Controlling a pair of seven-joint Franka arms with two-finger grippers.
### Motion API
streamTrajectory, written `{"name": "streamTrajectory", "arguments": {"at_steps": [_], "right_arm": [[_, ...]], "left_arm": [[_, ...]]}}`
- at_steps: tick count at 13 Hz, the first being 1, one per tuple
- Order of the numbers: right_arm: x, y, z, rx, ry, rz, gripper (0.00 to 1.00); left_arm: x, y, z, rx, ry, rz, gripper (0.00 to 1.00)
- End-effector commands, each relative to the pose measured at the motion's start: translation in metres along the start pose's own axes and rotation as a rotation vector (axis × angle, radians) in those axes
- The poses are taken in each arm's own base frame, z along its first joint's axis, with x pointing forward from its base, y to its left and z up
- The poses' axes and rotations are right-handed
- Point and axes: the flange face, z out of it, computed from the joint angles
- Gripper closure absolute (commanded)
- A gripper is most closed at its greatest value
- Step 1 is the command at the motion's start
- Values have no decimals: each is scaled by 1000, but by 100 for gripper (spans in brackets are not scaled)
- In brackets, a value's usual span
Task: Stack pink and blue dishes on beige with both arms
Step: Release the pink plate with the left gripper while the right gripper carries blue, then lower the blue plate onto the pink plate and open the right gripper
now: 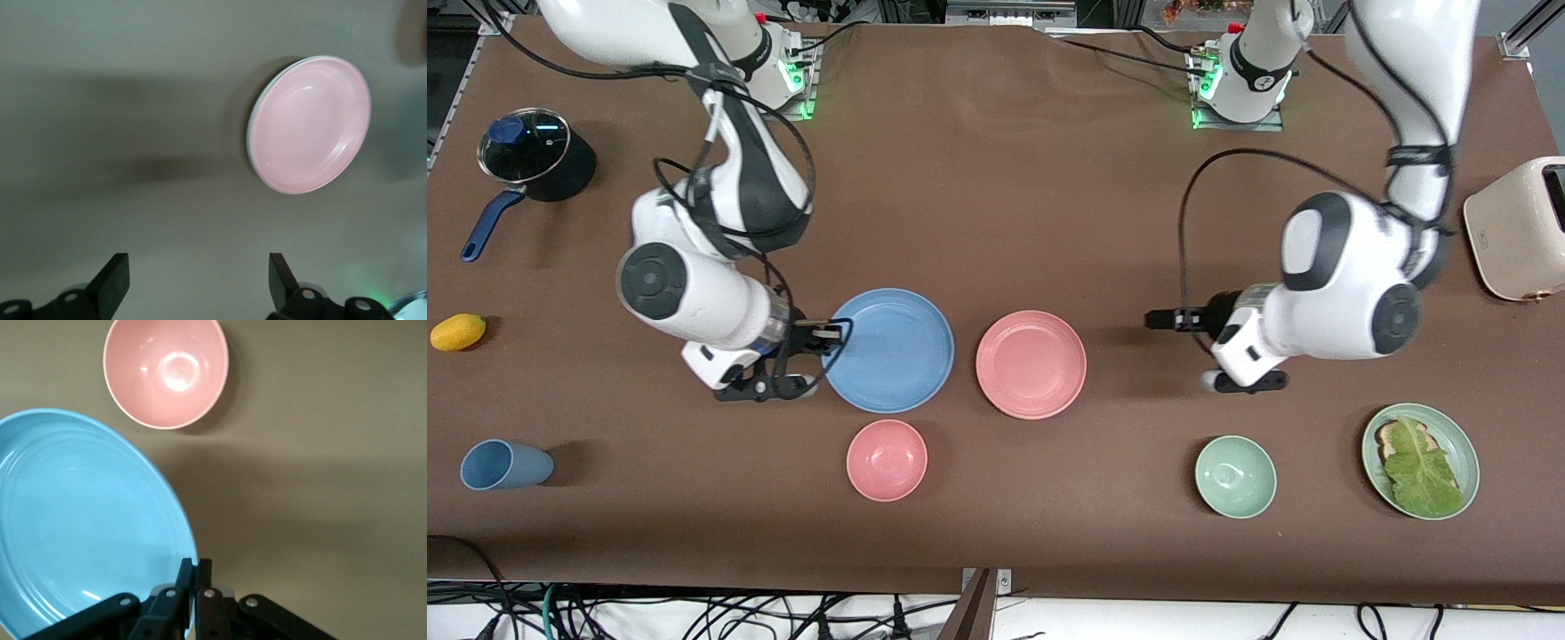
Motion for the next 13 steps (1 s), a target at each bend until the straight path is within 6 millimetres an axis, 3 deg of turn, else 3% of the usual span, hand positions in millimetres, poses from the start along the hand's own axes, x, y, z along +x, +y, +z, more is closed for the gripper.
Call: {"name": "streamTrajectory", "arguments": {"at_steps": [1,3,8,10,13], "right_arm": [[3,-42,14,-26,43,45,100],[-1,-77,31,-58,59,71,100],[-42,-179,73,-54,78,199,100],[-56,-206,93,-36,94,240,100],[-67,-222,120,-54,116,254,100]], "left_arm": [[-6,-2,-35,93,-16,32,7],[-15,-19,-54,138,-35,93,6],[-31,-67,-112,291,16,249,1],[-40,-75,-133,320,42,280,0],[-58,-86,-163,315,82,257,0]]}}
